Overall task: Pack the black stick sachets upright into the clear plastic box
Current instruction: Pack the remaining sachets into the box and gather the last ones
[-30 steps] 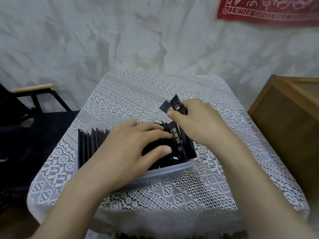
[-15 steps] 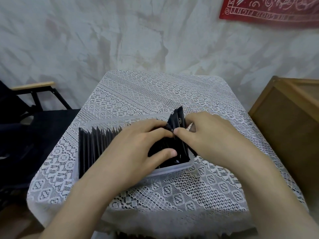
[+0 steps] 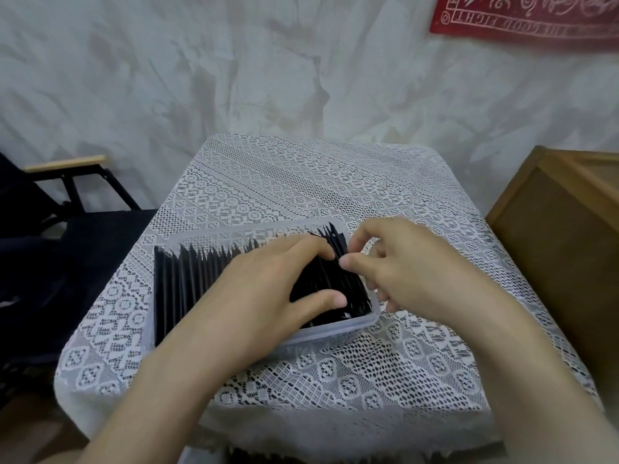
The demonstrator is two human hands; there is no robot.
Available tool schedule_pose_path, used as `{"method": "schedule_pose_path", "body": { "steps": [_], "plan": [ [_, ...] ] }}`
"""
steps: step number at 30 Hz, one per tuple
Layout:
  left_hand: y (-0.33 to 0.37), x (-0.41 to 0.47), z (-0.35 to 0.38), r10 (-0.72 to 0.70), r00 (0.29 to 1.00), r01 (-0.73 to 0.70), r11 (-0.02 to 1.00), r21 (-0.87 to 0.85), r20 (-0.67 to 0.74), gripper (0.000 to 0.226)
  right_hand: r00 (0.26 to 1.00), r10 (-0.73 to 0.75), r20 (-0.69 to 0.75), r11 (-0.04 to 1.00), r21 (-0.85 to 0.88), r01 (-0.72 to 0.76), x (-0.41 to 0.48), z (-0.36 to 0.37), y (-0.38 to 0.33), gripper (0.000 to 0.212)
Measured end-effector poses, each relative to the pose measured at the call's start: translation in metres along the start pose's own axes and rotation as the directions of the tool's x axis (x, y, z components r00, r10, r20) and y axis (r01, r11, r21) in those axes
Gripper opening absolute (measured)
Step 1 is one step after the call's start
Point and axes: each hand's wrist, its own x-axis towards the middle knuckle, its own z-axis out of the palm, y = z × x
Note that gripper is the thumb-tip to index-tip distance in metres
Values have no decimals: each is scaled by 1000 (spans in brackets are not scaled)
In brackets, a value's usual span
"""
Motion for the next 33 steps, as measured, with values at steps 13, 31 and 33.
{"method": "schedule_pose_path", "body": {
  "steps": [13,31,33],
  "plan": [
    [1,1,-2,-86,996,83,993,79,31,91,999,37,12,996,-84,-36,-3,2,-1,25],
    [-15,0,-10,-12,999,14,999,43,-38,67,994,-26,-102,999,32,29,-6,6,10,24],
    [-16,-4,-14,-19,998,23,998,55,-68,60,991,-36,-131,995,87,48,-8,11,15,21]
  ]
}}
